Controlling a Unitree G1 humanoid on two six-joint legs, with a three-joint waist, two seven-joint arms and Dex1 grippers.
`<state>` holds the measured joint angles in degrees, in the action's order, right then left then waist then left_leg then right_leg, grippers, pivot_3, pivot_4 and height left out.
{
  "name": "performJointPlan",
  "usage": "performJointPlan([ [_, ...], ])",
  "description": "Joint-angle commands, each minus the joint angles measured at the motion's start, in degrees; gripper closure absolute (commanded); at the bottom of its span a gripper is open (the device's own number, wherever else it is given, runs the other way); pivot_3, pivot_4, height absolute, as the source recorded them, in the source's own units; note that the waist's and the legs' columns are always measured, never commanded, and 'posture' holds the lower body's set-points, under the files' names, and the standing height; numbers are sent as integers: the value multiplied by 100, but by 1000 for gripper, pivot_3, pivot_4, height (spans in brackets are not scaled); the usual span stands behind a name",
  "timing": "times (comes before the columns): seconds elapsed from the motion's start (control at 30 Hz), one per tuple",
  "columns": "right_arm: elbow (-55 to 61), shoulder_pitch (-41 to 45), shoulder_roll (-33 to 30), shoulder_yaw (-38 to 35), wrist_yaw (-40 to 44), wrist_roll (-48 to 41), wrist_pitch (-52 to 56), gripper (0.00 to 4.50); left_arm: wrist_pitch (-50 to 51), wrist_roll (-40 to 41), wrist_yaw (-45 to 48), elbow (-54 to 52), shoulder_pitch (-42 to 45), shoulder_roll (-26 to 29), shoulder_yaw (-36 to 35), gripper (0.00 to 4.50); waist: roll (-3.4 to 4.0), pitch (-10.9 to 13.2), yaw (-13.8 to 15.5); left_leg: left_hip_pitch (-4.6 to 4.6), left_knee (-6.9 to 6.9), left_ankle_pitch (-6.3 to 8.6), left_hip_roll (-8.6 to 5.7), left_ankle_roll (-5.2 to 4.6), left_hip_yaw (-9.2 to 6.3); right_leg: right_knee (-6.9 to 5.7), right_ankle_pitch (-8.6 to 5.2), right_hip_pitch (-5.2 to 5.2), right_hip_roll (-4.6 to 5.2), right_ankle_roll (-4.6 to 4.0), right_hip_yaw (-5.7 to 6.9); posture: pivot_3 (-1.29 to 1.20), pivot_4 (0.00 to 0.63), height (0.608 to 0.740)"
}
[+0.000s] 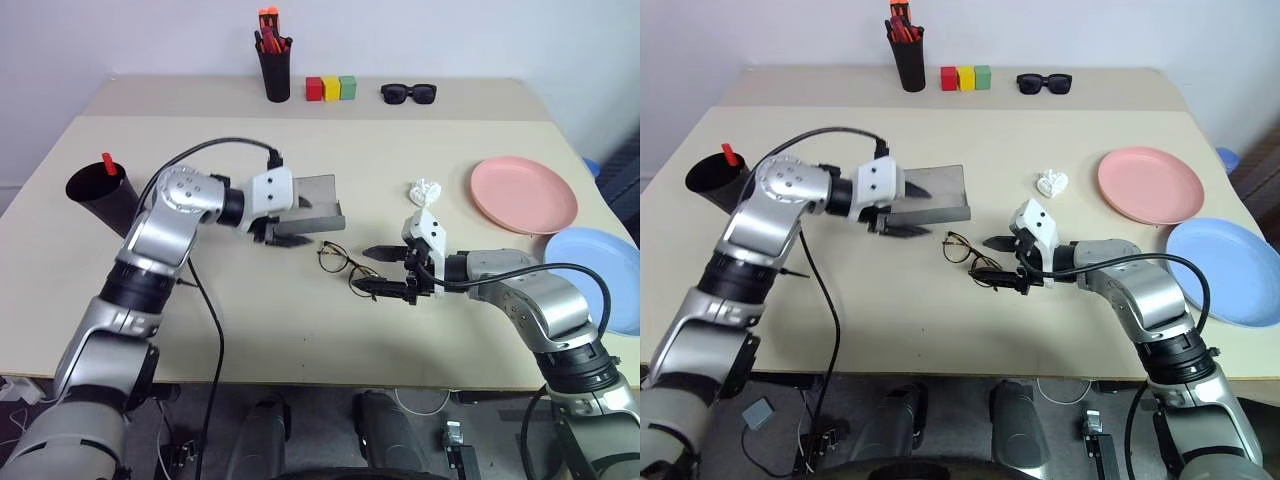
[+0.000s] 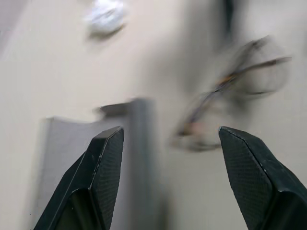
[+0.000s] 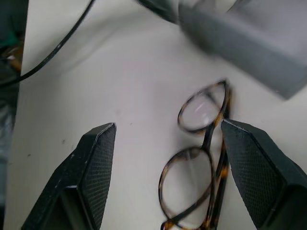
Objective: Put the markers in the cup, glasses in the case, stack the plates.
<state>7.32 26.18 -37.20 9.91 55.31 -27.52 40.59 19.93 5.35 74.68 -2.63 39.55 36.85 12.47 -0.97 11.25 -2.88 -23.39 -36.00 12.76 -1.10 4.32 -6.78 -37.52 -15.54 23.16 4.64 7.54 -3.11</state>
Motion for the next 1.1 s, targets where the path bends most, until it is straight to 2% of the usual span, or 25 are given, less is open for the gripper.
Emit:
performJointPlan([
  [0.03,-309,276,90,74,198,140,-204,961,642,462,74,-1005,-346,362,-254,1316,0,0,29,0,-1,0,0,0,0,-2,0,0,0,0,0,0,150,740],
  [0.33,-1437,829,385,439,689,614,-614,961,1115,1367,-96,-2511,-1747,1180,-998,1316,0,0,32,1,-1,0,0,0,0,0,0,-2,0,-1,1,0,150,740],
  [0.6,-1952,1072,460,504,1054,874,-839,961,1146,2072,-296,-3043,-2732,1568,-2014,1316,1,1,23,3,0,0,1,0,0,0,-1,-2,0,-2,1,0,150,740],
  [0.83,-2205,1212,570,520,1260,988,-951,961,923,2114,-464,-3275,-3778,1766,-2536,1316,3,2,31,3,2,1,2,0,2,2,-1,-1,0,-4,1,0,150,740],
  [1.1,-2135,1271,621,563,1512,1061,-901,961,587,1943,-612,-3234,-4348,1813,-2502,1316,3,2,32,3,4,1,2,1,2,7,-1,-2,0,-5,1,0,150,740],
])
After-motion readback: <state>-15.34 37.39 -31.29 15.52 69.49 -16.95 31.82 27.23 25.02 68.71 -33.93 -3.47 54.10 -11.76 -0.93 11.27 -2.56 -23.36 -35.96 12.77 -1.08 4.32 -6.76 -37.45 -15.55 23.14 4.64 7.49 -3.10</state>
